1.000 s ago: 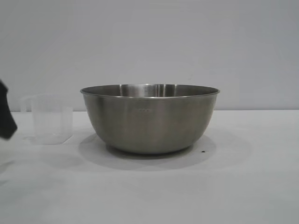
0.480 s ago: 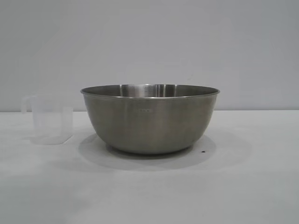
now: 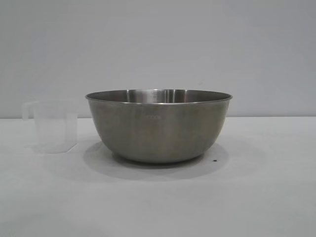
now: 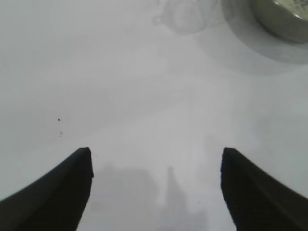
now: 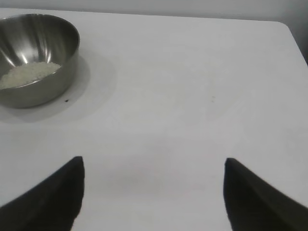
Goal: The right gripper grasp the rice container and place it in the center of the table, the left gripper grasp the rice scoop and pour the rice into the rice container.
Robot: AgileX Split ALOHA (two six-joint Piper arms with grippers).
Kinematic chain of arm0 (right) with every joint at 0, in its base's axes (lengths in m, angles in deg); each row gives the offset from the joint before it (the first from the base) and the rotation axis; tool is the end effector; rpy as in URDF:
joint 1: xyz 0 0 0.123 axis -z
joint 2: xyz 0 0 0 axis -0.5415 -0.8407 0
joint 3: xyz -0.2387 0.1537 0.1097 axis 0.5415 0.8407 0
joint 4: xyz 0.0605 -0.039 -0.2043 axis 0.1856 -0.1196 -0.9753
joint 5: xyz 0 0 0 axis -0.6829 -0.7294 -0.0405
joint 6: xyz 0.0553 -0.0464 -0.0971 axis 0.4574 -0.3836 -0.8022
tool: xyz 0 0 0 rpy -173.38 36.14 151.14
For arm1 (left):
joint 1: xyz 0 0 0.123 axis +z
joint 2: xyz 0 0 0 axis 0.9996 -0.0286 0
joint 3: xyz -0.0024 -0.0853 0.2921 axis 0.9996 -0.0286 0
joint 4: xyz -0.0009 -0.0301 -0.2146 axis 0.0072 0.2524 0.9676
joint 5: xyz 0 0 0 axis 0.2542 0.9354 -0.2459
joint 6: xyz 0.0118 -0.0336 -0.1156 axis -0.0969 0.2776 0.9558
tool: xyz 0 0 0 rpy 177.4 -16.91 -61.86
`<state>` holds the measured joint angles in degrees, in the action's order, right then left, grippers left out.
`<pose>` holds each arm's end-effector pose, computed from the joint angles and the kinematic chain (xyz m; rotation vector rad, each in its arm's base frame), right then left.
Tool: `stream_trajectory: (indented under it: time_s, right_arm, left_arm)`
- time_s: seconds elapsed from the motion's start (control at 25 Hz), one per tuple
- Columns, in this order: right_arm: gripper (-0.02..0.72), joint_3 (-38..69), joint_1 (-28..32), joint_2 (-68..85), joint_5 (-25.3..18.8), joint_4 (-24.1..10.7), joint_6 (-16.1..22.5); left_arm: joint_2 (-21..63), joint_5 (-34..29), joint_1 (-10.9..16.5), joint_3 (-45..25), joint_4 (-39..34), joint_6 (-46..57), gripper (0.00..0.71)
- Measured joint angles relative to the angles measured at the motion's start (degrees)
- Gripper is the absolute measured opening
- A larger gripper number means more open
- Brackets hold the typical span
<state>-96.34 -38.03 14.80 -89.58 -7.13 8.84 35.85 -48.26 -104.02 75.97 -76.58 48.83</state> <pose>-0.0355 0.0033 0.2340 -0.1773 2.1151 0.0857 0.0502 -0.0146 0.2727 0.3133 2.3794 -0.1389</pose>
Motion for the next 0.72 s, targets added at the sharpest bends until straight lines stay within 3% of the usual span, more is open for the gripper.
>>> stream_trajectory:
  time_s: [0.32, 0.72]
  right_arm:
    - [0.535, 0.0, 0.0, 0.0, 0.0, 0.0, 0.0]
    - [0.535, 0.0, 0.0, 0.0, 0.0, 0.0, 0.0]
  left_arm:
    - [16.3, -6.8, 0.0, 0.0, 3.1, -1.0, 0.487]
    - [25.7, -12.8, 0.0, 0.0, 3.0, -4.2, 0.487]
